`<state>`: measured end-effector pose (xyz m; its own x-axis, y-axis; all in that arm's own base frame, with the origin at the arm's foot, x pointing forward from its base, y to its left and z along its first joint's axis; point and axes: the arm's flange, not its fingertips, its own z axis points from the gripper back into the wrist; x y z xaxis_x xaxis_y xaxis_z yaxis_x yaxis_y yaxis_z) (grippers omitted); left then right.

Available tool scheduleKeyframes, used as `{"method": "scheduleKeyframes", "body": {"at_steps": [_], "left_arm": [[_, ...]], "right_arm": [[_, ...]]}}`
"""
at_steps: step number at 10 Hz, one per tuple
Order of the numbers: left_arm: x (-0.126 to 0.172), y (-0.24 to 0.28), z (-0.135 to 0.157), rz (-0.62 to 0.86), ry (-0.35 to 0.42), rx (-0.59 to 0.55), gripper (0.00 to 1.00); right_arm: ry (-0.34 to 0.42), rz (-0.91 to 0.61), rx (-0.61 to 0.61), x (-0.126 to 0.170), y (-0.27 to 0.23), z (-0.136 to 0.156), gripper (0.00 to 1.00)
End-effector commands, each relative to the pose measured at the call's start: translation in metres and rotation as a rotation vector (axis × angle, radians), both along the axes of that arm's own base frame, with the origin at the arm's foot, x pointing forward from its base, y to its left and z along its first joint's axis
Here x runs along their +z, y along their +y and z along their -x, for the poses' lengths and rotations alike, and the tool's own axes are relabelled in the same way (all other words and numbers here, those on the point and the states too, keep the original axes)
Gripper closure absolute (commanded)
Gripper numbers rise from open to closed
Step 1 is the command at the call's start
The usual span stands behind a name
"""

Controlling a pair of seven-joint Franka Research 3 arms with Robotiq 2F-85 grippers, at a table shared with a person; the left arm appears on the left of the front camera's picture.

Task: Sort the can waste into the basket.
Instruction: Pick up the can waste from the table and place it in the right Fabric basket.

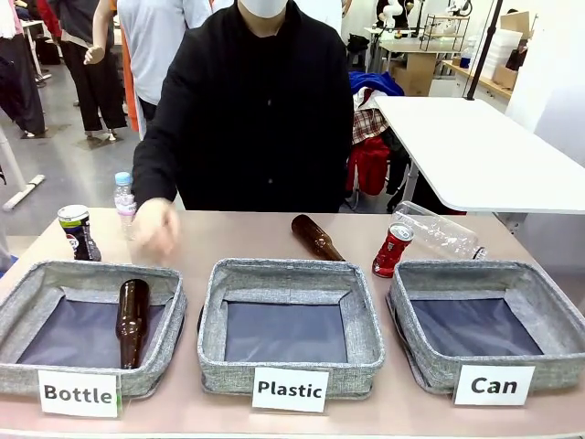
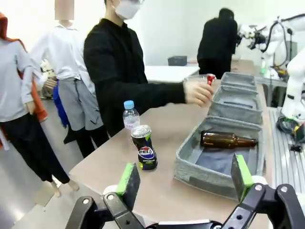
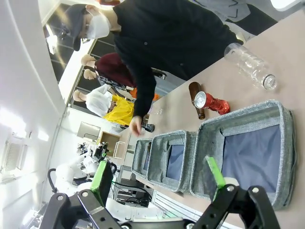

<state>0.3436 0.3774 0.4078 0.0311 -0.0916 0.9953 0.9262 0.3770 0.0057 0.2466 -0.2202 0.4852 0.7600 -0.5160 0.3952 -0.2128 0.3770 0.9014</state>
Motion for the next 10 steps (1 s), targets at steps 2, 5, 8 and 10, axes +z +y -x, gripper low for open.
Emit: {"method": "scheduleKeyframes", "body": {"at_steps": [2,5,8,10], "left_arm": [[-0.001,-0.067,-0.059,-0.193,0.052,-0.089,0.00],[-0.016,-0.113,-0.101,-0.310,-0.003,-0.131,0.00],[-0.048,-0.165,-0.130,-0.394,-0.037,-0.207,0.00],[-0.061,-0.175,-0.156,-0.339,0.061,-0.176,0.00]], "right_arm": [[-0.038,-0.004,-0.002,0.001,-0.001,-0.002,0.00],[-0.038,-0.004,-0.002,0.001,-0.001,-0.002,0.00],[-0.038,-0.004,-0.002,0.001,-0.001,-0.002,0.00],[-0.038,-0.004,-0.002,0.001,-0.001,-0.002,0.00]]}}
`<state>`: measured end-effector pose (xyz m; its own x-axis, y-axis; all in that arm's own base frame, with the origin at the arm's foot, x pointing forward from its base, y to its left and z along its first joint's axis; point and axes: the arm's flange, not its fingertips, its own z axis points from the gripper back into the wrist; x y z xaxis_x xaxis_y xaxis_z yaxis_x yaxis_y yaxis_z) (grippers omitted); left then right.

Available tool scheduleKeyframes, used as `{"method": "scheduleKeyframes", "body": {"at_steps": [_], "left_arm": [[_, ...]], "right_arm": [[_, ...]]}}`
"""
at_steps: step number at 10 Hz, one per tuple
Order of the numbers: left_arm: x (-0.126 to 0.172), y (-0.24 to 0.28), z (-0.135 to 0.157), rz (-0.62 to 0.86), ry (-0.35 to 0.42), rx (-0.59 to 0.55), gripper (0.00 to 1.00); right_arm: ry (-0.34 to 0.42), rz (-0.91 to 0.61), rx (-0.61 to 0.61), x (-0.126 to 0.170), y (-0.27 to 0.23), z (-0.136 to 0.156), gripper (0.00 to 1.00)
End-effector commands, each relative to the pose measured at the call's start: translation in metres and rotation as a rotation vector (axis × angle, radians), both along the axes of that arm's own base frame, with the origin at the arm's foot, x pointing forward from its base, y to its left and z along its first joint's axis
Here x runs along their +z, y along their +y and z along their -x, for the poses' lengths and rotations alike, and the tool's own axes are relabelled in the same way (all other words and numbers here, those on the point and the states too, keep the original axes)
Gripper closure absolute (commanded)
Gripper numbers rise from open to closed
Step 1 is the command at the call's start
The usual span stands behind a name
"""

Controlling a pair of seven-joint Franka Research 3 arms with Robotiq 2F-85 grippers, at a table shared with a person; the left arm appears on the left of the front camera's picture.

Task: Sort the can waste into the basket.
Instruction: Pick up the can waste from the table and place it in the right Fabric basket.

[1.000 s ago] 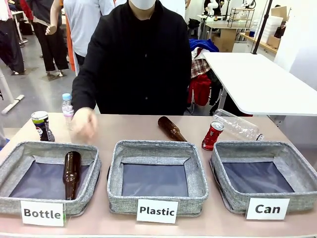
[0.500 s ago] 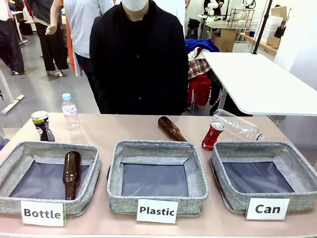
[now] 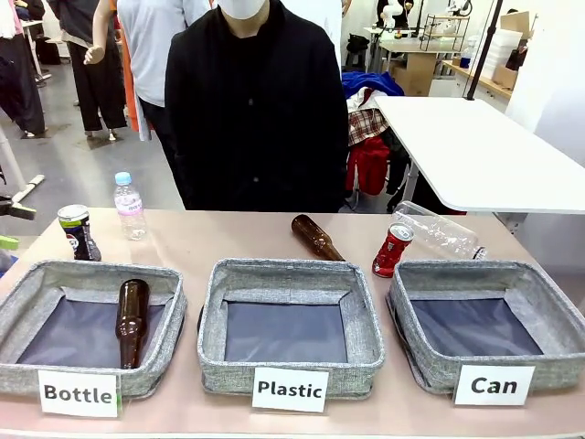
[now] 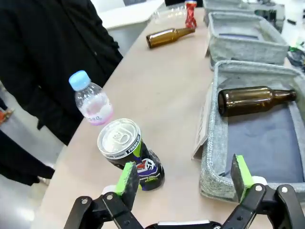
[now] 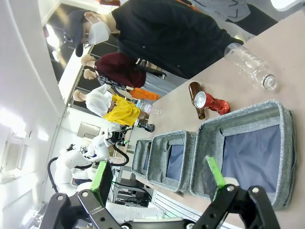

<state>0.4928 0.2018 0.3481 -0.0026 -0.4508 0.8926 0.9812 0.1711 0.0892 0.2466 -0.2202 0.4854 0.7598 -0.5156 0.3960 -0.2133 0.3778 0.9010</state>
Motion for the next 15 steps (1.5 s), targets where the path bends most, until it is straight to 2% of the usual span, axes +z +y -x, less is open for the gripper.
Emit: {"method": "scheduleKeyframes", "body": {"at_steps": [1,3,6,8,15], "left_arm": [[-0.008,-0.002,-0.018,0.041,0.060,0.069,0.00],[-0.017,0.006,-0.040,0.089,0.125,0.180,0.00],[-0.026,0.013,-0.058,0.077,0.157,0.216,0.00],[-0.035,0.017,-0.070,0.119,0.206,0.199,0.00],[-0.056,-0.021,-0.086,0.099,0.270,0.082,0.00]], "right_arm": [[-0.038,-0.005,-0.002,0.001,-0.001,-0.002,0.00],[-0.038,-0.005,-0.002,0.001,-0.001,-0.002,0.00],[-0.038,-0.005,-0.002,0.001,-0.001,-0.002,0.00],[-0.038,-0.005,-0.002,0.001,-0.001,-0.002,0.00],[-0.038,-0.005,-0.002,0.001,-0.001,-0.002,0.00]]}}
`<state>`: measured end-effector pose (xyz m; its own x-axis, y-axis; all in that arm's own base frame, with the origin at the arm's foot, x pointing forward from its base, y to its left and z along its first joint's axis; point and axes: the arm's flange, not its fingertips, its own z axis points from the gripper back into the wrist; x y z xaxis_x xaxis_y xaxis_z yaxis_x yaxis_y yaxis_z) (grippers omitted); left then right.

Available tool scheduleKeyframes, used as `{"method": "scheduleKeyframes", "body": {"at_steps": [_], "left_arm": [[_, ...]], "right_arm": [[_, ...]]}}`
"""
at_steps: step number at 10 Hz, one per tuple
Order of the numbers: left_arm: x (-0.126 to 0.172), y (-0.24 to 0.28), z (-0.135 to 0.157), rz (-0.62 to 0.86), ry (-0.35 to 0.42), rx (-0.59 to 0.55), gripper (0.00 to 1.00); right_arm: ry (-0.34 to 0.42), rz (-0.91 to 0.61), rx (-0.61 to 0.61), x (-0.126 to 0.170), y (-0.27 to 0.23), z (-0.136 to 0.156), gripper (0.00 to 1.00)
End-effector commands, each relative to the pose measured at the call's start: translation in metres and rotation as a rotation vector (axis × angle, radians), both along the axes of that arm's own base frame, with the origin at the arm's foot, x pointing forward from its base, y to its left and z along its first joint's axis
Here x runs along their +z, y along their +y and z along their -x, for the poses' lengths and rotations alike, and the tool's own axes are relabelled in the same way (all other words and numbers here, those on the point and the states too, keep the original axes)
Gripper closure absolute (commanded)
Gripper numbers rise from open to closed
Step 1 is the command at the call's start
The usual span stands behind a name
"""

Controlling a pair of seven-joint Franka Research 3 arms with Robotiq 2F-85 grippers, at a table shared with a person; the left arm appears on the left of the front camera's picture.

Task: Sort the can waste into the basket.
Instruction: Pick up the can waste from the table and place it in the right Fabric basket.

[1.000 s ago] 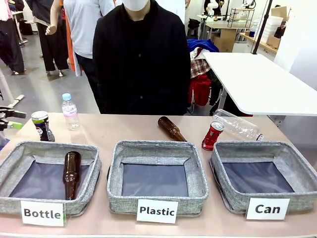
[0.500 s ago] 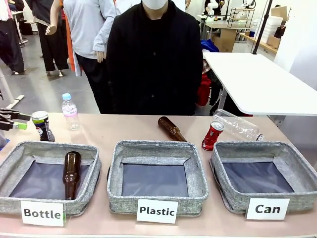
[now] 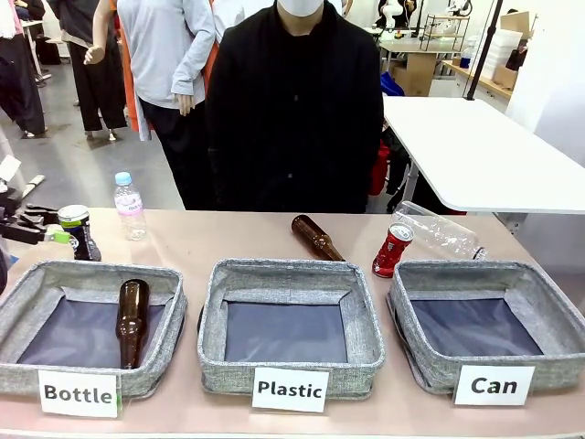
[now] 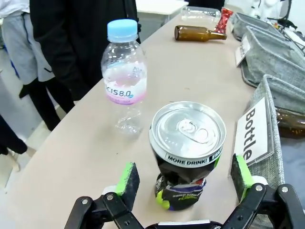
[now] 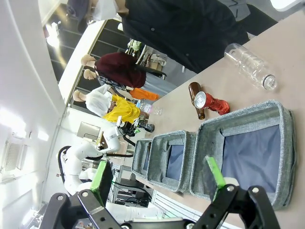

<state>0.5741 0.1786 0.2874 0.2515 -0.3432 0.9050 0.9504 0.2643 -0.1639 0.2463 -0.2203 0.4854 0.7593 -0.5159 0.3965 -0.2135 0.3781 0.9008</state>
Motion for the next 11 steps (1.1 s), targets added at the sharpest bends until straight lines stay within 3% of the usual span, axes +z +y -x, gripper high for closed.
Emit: {"method": "scheduleKeyframes", "body": {"at_steps": [1,11], "left_arm": [[0.003,0.001,-0.005,0.003,0.038,-0.025,0.00],[-0.011,-0.024,-0.016,0.067,0.010,-0.108,0.00]], "right_arm": [[-0.037,-0.005,-0.002,0.001,-0.001,-0.002,0.00],[-0.037,-0.005,-0.002,0.001,-0.001,-0.002,0.00]]}}
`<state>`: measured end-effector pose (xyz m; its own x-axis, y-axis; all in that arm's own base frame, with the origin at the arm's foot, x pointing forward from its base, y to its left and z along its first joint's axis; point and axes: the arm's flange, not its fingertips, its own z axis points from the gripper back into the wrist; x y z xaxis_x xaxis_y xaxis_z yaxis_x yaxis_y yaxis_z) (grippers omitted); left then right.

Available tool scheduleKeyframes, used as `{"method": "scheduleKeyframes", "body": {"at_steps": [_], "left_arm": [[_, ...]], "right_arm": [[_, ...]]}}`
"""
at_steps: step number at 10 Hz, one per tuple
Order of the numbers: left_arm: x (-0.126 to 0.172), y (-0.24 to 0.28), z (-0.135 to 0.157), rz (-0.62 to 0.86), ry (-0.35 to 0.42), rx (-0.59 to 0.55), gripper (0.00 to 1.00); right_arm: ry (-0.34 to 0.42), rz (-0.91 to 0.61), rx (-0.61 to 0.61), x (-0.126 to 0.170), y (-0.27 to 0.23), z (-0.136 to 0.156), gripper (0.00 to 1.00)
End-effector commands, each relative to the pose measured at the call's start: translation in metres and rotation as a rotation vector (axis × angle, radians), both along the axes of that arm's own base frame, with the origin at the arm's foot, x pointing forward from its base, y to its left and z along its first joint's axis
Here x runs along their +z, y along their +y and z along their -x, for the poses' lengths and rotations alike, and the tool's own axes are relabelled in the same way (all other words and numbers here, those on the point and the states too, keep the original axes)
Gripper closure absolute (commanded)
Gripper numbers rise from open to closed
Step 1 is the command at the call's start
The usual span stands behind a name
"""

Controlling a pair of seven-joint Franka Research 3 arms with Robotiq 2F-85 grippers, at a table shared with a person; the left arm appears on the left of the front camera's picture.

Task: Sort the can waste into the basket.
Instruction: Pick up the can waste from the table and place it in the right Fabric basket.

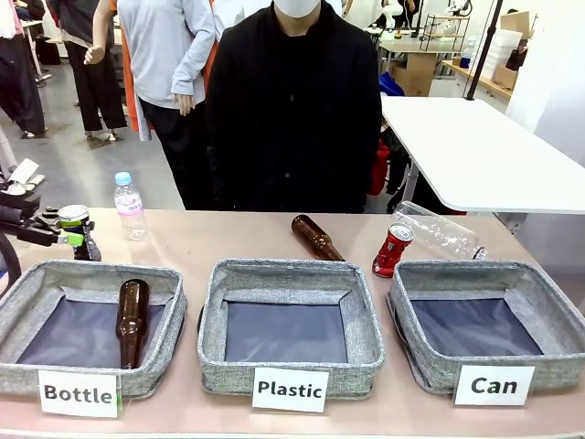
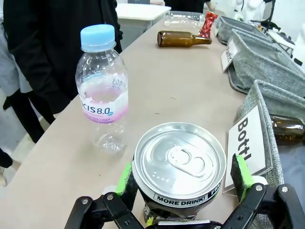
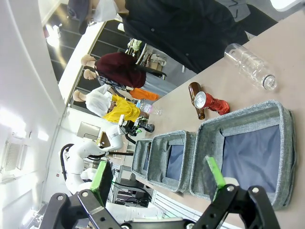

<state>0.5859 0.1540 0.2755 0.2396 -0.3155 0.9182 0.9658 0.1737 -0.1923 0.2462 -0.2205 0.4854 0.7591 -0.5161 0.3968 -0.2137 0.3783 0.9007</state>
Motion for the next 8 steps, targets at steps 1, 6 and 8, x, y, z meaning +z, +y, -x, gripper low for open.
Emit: {"method": "scheduleKeyframes", "body": {"at_steps": [1,6,8], "left_arm": [[-0.0003,0.0000,-0.0047,-0.010,0.001,-0.044,0.08],[0.0014,-0.0027,-0.0026,-0.006,0.004,-0.034,1.00],[0.0042,-0.0014,-0.0007,-0.010,-0.006,-0.030,0.96]], "right_arm": [[-0.037,-0.005,-0.001,0.0012,-0.0011,-0.0025,0.00],[-0.037,-0.005,-0.001,0.0012,-0.0011,-0.0025,0.00],[-0.037,-0.005,-0.001,0.0012,-0.0011,-0.0025,0.00]]}}
